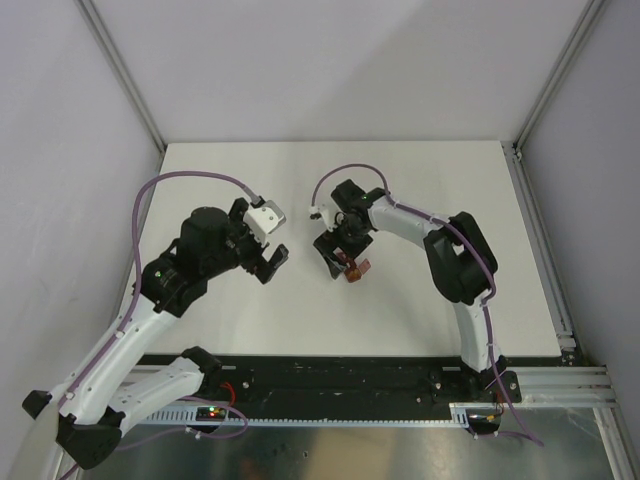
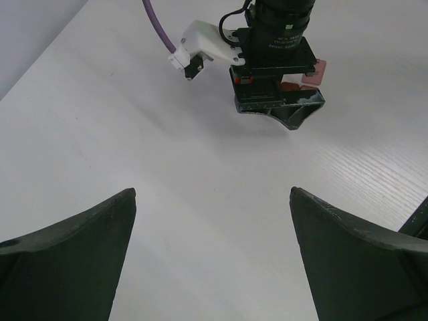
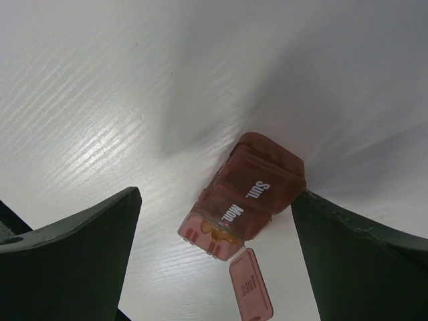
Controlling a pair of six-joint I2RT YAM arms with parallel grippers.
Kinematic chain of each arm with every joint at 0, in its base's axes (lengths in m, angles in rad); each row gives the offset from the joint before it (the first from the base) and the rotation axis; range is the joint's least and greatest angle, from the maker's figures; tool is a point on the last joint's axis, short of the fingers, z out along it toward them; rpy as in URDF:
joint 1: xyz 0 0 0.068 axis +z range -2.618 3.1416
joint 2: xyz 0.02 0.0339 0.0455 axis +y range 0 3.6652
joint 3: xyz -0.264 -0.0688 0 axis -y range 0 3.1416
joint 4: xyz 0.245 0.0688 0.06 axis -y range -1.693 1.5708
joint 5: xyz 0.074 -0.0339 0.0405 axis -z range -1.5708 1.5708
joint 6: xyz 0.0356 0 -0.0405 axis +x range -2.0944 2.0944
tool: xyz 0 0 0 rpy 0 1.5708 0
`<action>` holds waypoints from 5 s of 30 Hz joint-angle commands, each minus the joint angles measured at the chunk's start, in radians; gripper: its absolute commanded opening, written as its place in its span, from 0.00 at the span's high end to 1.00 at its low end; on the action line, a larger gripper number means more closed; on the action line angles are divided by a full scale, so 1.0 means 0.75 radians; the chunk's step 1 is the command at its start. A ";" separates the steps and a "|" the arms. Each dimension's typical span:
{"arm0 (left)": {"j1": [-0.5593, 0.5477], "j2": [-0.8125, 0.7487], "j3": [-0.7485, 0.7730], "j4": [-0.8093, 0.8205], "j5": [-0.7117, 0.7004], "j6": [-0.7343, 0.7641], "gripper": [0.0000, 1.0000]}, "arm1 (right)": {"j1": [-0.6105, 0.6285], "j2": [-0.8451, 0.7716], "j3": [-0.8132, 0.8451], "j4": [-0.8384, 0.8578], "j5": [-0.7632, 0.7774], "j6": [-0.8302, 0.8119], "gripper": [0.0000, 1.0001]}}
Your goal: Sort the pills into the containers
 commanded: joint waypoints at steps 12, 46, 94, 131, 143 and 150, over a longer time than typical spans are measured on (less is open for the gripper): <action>0.018 -0.018 -0.004 0.032 0.018 0.037 0.00 | 0.088 -0.028 -0.012 0.002 -0.040 -0.042 0.01; 0.022 0.138 -0.043 0.031 0.246 0.241 0.00 | -0.128 -0.649 -0.040 -0.107 0.153 -0.093 0.01; -0.230 1.406 0.477 0.031 0.132 0.696 0.00 | -0.761 -1.531 -0.895 0.242 -0.255 -0.043 0.01; -0.274 1.227 0.376 0.031 0.112 0.564 1.00 | -0.894 -1.481 -0.898 0.274 -0.432 0.018 0.00; -0.294 0.851 0.321 -0.032 0.169 0.374 1.00 | -0.738 -1.185 -0.708 0.278 -0.619 0.073 0.01; -0.346 0.732 0.355 -0.090 0.174 0.238 1.00 | -0.541 -0.982 -0.528 0.212 -0.756 -0.006 0.01</action>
